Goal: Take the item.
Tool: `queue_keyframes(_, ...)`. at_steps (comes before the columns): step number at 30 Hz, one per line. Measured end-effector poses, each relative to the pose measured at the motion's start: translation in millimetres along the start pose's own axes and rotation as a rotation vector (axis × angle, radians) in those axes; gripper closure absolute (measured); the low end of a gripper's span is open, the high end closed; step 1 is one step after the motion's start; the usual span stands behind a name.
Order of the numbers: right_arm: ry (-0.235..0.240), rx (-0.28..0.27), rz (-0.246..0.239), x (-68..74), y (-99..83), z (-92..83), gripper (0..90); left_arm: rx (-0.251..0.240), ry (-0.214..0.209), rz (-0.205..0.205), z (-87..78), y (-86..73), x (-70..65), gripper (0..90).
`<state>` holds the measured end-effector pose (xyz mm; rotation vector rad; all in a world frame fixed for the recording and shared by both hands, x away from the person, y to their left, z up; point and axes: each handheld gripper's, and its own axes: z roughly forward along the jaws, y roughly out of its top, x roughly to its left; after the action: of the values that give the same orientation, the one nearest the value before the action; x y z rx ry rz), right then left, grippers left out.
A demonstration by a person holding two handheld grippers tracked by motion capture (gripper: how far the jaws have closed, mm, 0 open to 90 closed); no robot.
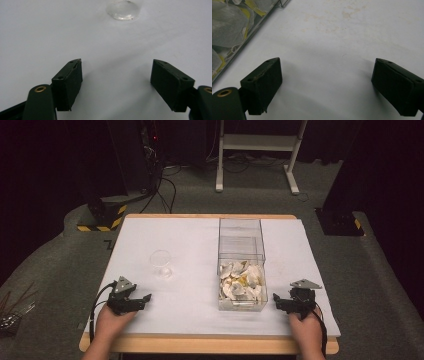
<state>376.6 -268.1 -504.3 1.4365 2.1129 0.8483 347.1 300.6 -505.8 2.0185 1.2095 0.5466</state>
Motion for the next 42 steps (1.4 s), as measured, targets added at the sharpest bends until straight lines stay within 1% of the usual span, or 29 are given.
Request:
queue_keyframes(2,0.0,0.0,0.0,0.0,0.0,0.0,9.4,-0.005,-0.009,-0.007,-1.4,0.0,-0.2,25.0)
queue_keyframes(7,0.0,0.0,0.0,0.0,0.0,0.0,9.4,-0.005,-0.021,0.002,-3.5,0.3,-2.8,23.1)
queue_keyframes(8,0.0,0.0,0.0,0.0,0.0,0.0,9.4,-0.01,-0.026,-0.001,-3.6,0.4,-3.8,22.8)
queue_keyframes(13,0.0,0.0,0.002,0.2,0.0,0.0,9.4,-0.022,-0.038,0.007,-5.7,2.5,-7.6,21.7)
queue_keyframes(14,0.0,0.0,0.002,0.2,0.0,0.0,9.4,-0.023,-0.043,0.015,-6.3,3.2,-9.0,21.4)
queue_keyframes(19,-0.001,-0.001,0.001,0.2,-0.1,0.0,9.4,-0.036,-0.057,0.021,-7.9,4.8,-11.9,21.0)
queue_keyframes(21,-0.002,-0.001,0.001,0.3,-0.1,0.0,9.4,-0.043,-0.068,0.017,-9.1,5.7,-14.0,20.9)
queue_keyframes(29,-0.001,-0.001,0.001,0.3,-0.1,0.1,9.4,-0.049,-0.086,0.012,-9.7,6.6,-17.3,21.0)
queue_keyframes(33,-0.001,-0.001,0.001,0.2,-0.1,0.0,9.5,-0.054,-0.096,0.021,-9.9,7.7,-18.8,21.0)
queue_keyframes(34,-0.001,-0.001,0.002,0.3,-0.1,0.0,9.5,-0.057,-0.106,0.014,-9.7,7.7,-21.3,21.0)
queue_keyframes(35,-0.001,-0.001,0.002,0.3,-0.1,0.0,9.5,-0.057,-0.106,0.014,-9.7,7.7,-21.3,21.0)
queue_keyframes(37,0.0,0.0,0.001,0.0,0.0,0.0,9.4,-0.06,-0.112,0.016,-9.2,7.6,-23.0,21.2)
queue_keyframes(39,0.004,0.0,0.001,-0.3,0.0,0.1,9.4,-0.055,-0.118,0.027,-8.5,8.3,-25.3,21.2)
queue_keyframes(40,0.004,0.0,0.001,-0.3,0.0,0.1,9.4,-0.053,-0.118,0.042,-9.2,9.4,-27.0,21.2)
queue_keyframes(42,0.003,0.0,0.001,-0.2,0.0,0.1,9.4,-0.061,-0.121,0.043,-10.3,9.9,-28.5,21.2)
